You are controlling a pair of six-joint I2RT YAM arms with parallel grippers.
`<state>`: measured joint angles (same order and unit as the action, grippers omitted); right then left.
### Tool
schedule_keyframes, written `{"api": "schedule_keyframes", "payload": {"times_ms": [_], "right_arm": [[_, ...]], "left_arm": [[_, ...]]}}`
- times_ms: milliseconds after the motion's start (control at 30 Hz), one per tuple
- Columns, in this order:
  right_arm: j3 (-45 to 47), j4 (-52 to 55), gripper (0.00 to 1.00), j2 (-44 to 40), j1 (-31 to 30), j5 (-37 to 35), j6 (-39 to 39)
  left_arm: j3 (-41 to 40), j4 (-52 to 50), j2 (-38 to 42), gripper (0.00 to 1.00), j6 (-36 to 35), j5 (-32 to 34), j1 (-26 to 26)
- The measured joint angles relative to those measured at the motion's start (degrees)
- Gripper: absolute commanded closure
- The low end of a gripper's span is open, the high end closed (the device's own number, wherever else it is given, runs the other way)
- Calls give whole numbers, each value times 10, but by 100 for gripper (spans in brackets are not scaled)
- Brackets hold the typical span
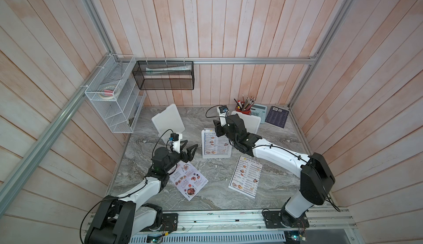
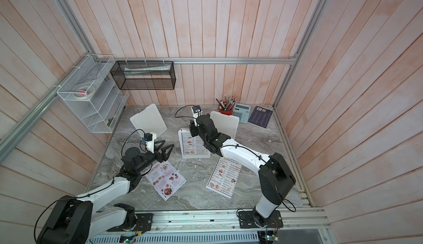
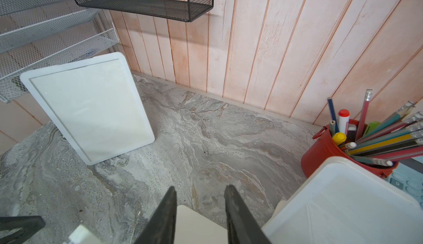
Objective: Insert the menus into the narrow rack
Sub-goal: Insert the menu into the narrow rack.
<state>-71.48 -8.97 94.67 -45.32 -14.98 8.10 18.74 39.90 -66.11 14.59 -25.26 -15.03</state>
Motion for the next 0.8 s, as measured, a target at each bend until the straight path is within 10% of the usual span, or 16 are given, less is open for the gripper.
{"api": "schedule_keyframes", "payload": {"times_ms": [800], "right_arm": [[-64, -3, 63, 75, -34, -10, -7]], "left_arm": [[-10, 0, 26, 20, 0, -11, 0]]}}
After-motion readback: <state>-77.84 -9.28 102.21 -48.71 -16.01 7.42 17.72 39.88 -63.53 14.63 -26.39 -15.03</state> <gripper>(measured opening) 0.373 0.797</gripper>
